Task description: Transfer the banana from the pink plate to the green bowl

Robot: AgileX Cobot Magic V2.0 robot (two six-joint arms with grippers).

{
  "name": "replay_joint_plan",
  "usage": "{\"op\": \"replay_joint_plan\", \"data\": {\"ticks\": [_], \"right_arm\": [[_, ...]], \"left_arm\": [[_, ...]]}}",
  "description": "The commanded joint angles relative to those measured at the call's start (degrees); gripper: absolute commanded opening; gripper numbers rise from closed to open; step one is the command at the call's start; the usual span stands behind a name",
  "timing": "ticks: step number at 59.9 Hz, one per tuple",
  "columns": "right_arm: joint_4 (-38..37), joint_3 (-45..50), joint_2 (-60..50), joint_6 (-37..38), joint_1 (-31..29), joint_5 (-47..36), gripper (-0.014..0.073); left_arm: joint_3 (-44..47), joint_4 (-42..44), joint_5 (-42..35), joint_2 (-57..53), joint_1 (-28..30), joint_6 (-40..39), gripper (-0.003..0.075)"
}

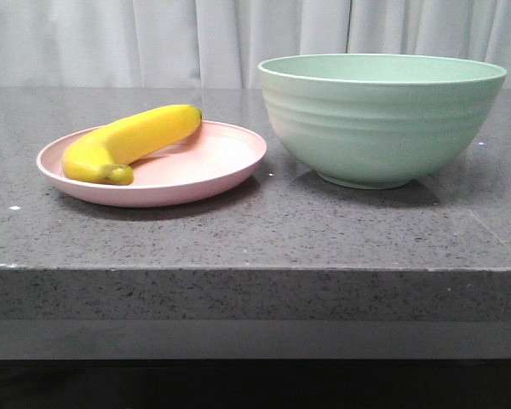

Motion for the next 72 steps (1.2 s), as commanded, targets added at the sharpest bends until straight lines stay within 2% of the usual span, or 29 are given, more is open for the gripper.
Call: {"op": "replay_joint_plan", "data": {"ticks": [1, 30, 40, 45, 59, 72], "right_arm": [[-0.24, 0.02, -0.56, -0.01, -0.34, -5.01, -0.0069], [-0.24, -0.78, -0.57, -0.08, -0.34, -7.58, -0.0068], [-1.87, -10.52, 1.59, -2.73, -0.34, 1.21, -0.0068], [-1.93, -18.98, 6.88, -2.72, -0.34, 6.5, -0.0064], [-1.93, -31.96, 20.57, -2.72, -0.34, 7.57, -0.0064], [-1.93, -33.78, 23.11, -2.72, -0.34, 7.83, -0.0064]], "left_arm": [[0.22, -0.32, -4.77, -1.12, 0.22, 0.0, -0.002], [-0.78, -3.28, -6.8, -1.12, 0.22, -0.52, -0.002], [-9.18, 1.13, -5.75, 0.7, 0.22, -0.01, -0.002], [-16.77, 1.14, -1.12, 5.81, 0.22, -0.01, -0.002], [-29.19, 1.14, 5.26, 21.61, 0.22, -0.01, -0.002], [-31.63, 1.14, 5.63, 26.25, 0.22, -0.01, -0.0015]]}}
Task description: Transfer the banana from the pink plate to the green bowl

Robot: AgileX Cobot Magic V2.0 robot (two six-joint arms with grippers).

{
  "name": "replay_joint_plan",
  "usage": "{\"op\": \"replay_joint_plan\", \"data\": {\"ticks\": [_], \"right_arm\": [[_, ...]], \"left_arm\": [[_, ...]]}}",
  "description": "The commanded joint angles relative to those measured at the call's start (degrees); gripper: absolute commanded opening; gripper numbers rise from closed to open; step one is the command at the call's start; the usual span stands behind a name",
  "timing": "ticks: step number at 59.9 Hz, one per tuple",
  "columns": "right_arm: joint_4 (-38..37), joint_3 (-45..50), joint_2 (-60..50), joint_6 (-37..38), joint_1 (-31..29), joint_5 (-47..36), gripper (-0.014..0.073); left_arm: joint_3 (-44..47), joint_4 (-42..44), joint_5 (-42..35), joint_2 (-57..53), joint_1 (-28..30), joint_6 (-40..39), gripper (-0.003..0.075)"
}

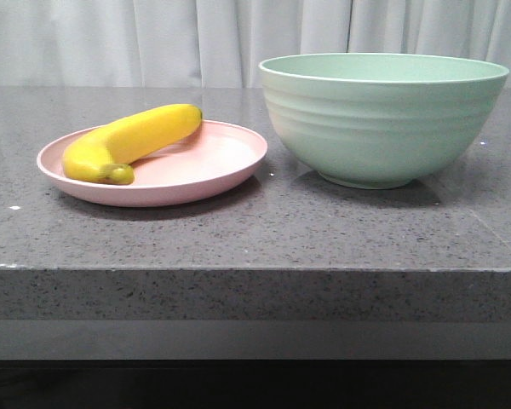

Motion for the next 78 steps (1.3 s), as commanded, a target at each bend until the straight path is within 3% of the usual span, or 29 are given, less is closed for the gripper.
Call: {"op": "replay_joint_plan", "data": {"ticks": [1, 6, 9, 18, 23, 28, 43, 78], "right_arm": [[-0.64, -2.19, 0.9, -0.66, -0.34, -3.6, -0.0064], [-0.64, -2.12, 0.9, -0.66, -0.34, -3.47, -0.0022], [-0.64, -2.12, 0.9, -0.66, -0.34, -3.53, 0.0041], [-0.64, -2.12, 0.9, -0.66, -0.34, -3.35, 0.0362], [-0.64, -2.12, 0.9, -0.66, -0.34, -3.16, 0.051], [-0.64, -2.12, 0.9, -0.66, -0.34, -3.16, 0.0563], [-0.64, -2.12, 0.9, -0.66, -0.34, -3.16, 0.0561], [-0.64, -2.12, 0.9, -0.66, -0.34, -3.16, 0.0561]], "left_arm": [[-2.27, 0.05, -4.09, 0.98, 0.22, -0.01, -0.0007], [-2.27, 0.05, -3.87, 0.98, 0.22, -0.01, 0.0071], [-2.27, 0.05, -3.75, 0.98, 0.22, -0.01, 0.0202], [-2.27, 0.05, -3.75, 0.98, 0.22, -0.01, 0.0606], [-2.27, 0.05, -4.13, 0.98, 0.22, -0.01, 0.0701], [-2.27, -0.72, -4.56, 0.99, 0.22, -0.13, 0.069], [-5.97, -4.18, 0.96, 6.21, -1.02, 2.32, 0.0647], [-32.03, -4.36, 14.9, 44.84, -24.23, 4.49, 0.0639]]}}
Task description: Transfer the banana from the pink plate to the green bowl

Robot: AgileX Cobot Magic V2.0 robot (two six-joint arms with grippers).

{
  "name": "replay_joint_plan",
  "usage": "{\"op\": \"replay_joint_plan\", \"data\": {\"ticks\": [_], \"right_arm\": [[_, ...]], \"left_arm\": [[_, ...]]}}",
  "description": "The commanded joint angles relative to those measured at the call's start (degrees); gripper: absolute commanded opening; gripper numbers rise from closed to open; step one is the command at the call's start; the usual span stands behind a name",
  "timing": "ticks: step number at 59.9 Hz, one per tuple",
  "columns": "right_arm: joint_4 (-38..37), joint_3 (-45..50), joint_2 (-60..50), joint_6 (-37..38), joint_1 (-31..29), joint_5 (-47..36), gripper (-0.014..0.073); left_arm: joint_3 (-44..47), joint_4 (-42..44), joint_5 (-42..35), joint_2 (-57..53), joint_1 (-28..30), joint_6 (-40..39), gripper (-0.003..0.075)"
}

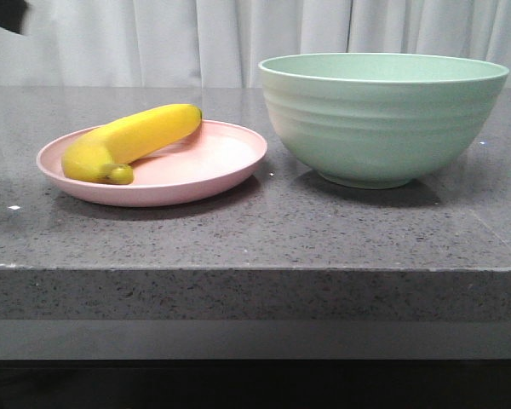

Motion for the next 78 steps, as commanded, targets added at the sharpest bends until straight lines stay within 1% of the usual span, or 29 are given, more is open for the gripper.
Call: {"op": "replay_joint_plan", "data": {"ticks": [1, 11, 18, 50, 61, 63, 68, 78], "right_arm": [[-0.51, -2.08, 0.77, -0.66, -0.34, -4.25, 0.0561], [-0.51, -2.08, 0.77, -0.66, -0.34, -4.25, 0.0561], [-0.51, -2.08, 0.77, -0.66, -0.34, -4.17, 0.0561], [-0.51, -2.08, 0.77, -0.66, -0.34, -4.17, 0.0561], [-0.51, -2.08, 0.77, -0.66, -0.34, -4.17, 0.0561], [-0.51, -2.08, 0.77, -0.66, -0.34, -4.17, 0.0561], [-0.51, -2.08, 0.77, -0.66, -0.34, -4.17, 0.0561], [-0.51, -2.08, 0.77, -0.66, -0.34, -4.17, 0.0561]], "left_arm": [[-5.83, -0.65, -0.85, 3.75, -2.9, 0.06, 0.0639], [-11.8, -0.65, 2.18, 13.13, -5.94, 0.06, 0.0639], [-14.11, -0.65, 2.45, 17.71, -6.11, -0.04, 0.0639], [-14.44, -0.65, 1.03, 24.89, -6.2, -0.04, 0.0639], [-14.44, -0.65, 0.89, 25.49, -6.2, -0.04, 0.0635], [-14.44, -0.65, 0.76, 25.49, -6.2, -0.04, 0.0628], [-14.44, -0.65, 0.53, 25.49, -6.2, -0.04, 0.0578], [-14.44, -0.65, 0.39, 25.49, -6.2, -0.04, 0.0426]]}}
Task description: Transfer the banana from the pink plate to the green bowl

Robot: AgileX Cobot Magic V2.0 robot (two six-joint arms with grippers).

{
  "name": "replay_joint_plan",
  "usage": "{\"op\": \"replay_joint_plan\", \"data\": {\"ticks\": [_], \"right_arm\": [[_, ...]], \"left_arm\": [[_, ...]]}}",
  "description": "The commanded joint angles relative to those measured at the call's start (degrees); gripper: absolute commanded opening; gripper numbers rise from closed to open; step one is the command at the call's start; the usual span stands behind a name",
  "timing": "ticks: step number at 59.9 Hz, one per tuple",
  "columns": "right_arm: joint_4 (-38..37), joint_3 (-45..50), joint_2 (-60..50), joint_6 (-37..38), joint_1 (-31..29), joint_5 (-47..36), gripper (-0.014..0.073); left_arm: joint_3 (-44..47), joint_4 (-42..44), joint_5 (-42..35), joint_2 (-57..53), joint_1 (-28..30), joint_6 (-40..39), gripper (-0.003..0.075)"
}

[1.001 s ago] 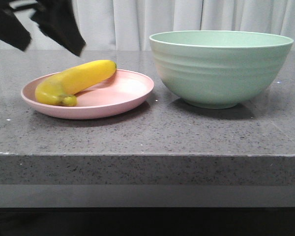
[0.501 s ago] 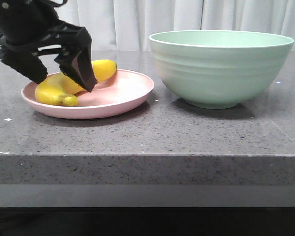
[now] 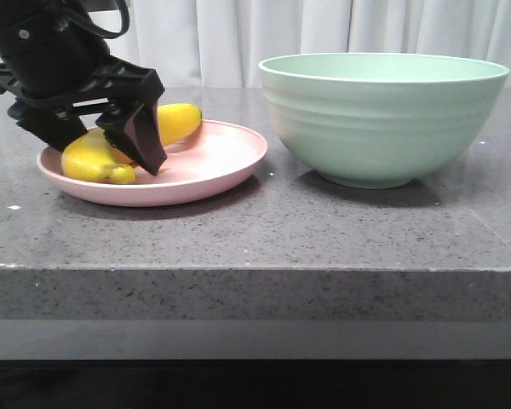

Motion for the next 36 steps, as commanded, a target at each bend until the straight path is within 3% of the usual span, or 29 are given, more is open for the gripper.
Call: {"op": "replay_joint_plan", "data": {"ticks": [1, 10, 27, 36], "right_arm": [[-0.47, -2.08, 0.77, -0.66, -0.34, -4.17, 0.0561], [-0.47, -2.08, 0.77, -0.66, -0.34, -4.17, 0.0561], [-0.47, -2.08, 0.77, -0.66, -0.34, -4.17, 0.0561], [-0.47, -2.08, 0.77, -0.66, -0.34, -4.17, 0.0561]], "left_arm": [[-1.82, -0.53, -3.19, -2.17, -0.42, -0.15, 0.0414], [-1.82, -0.53, -4.14, -2.17, -0.42, -0.15, 0.0347], [-1.92, -0.63, -8.42, -2.17, -0.42, -0.15, 0.034], [-2.16, -0.63, -9.03, -2.17, -0.42, -0.25, 0.026]]}}
